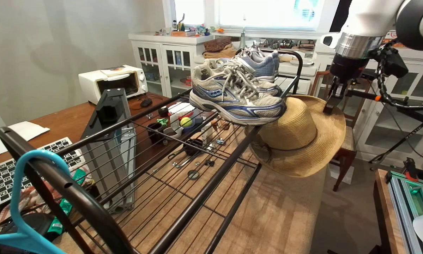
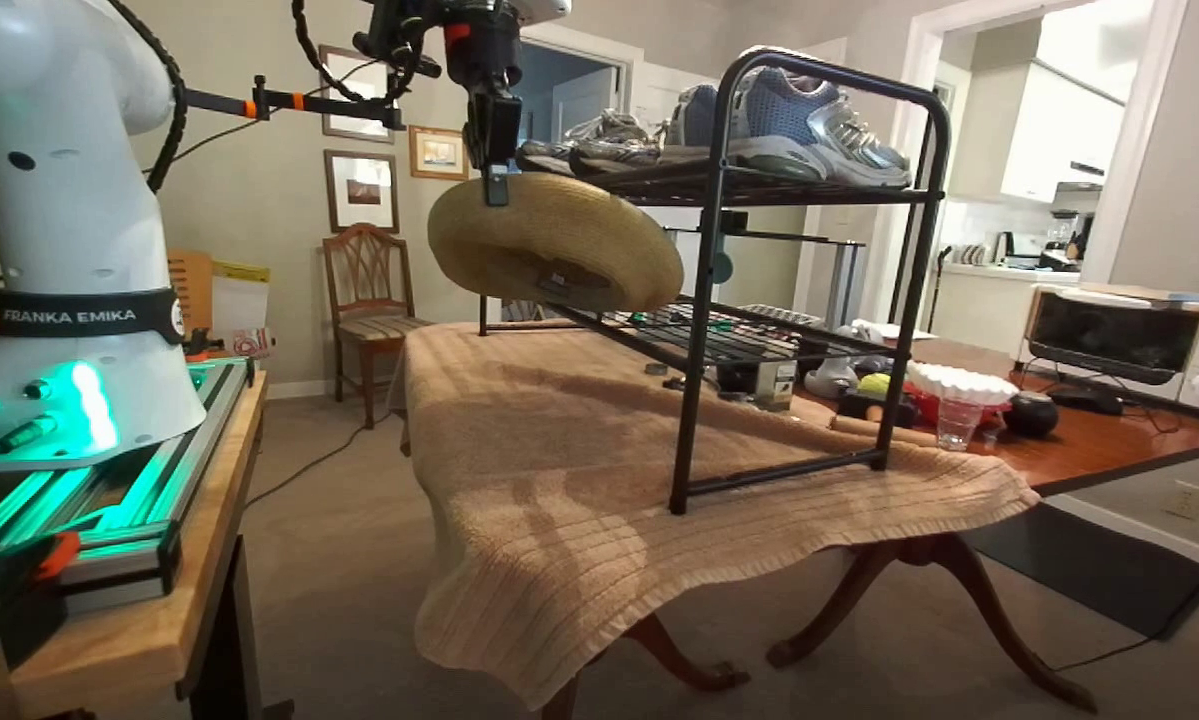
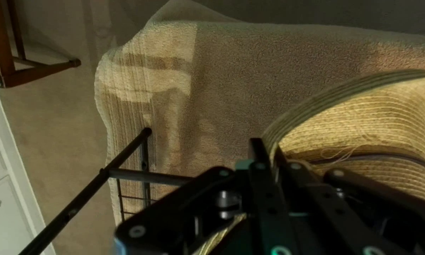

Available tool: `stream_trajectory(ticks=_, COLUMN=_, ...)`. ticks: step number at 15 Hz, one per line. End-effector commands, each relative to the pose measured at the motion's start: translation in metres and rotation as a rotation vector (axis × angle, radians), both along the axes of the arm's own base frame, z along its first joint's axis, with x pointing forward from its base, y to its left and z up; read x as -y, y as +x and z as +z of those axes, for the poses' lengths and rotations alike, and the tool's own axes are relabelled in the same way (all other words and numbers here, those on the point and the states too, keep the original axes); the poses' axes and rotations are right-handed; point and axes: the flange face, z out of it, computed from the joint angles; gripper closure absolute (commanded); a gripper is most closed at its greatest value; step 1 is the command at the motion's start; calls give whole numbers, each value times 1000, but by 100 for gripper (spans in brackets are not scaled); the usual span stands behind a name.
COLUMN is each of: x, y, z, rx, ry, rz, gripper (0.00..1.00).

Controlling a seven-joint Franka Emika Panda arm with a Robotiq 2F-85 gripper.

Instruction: Put the hat on the top shelf of the rack

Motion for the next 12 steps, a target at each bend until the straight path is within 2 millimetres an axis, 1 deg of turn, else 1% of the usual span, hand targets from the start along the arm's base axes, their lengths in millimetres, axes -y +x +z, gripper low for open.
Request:
stream_trajectory(ticks=1, x=-9, y=-15, z=13, rx=-18, ry=25, rz=82, gripper=99)
stream_trajectory(ticks=4, x=-14, y=-25, z=19, rx=-60, ry=23, rz=123, gripper=99)
stream_trajectory(ticks=7, x=-27, y=-34, z=22, rx=-105, ry=64, rz=205, gripper=99)
stream_trajectory(ticks=12, x=-51, y=-35, z=32, rx=-87, ry=87, rz=277, gripper=99)
